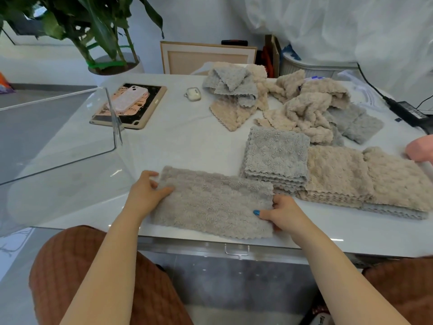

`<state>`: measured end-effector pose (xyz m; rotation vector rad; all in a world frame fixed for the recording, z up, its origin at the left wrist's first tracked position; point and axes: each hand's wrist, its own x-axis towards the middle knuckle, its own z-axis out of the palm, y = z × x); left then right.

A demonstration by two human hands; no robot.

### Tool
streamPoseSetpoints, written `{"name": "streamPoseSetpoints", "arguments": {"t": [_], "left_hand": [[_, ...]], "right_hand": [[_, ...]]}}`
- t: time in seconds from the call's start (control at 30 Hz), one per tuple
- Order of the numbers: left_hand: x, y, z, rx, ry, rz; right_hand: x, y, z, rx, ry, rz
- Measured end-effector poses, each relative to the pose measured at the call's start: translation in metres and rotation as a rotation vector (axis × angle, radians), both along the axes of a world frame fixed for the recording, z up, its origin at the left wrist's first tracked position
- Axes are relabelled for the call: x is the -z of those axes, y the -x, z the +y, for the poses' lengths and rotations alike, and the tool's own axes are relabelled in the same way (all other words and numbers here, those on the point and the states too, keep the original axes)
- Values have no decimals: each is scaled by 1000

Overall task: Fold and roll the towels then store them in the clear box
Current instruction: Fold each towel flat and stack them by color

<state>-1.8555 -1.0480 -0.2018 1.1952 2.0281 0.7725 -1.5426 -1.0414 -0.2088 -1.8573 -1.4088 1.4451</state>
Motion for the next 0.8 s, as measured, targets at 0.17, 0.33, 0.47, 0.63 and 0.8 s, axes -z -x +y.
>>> {"name": "streamPoseSetpoints", "arguments": {"t": [0.17, 0.33, 0.47, 0.63, 0.8], "left_hand": [[-1, 0, -13, 64, 98, -7], [2, -6, -12, 15, -72, 57], [0, -17, -4, -84, -202, 59], [-11, -22, -2, -158, -342, -166], [-38, -21, -7, -187, -551, -844]], "right_hand": [[-12, -6, 2, -52, 37, -105], [-20, 3, -6, 36, -184, -54], [-8, 14, -2, 256, -381, 46], [-12, 20, -16, 328, -501, 196], [-37, 10, -21, 386, -523, 554]]}}
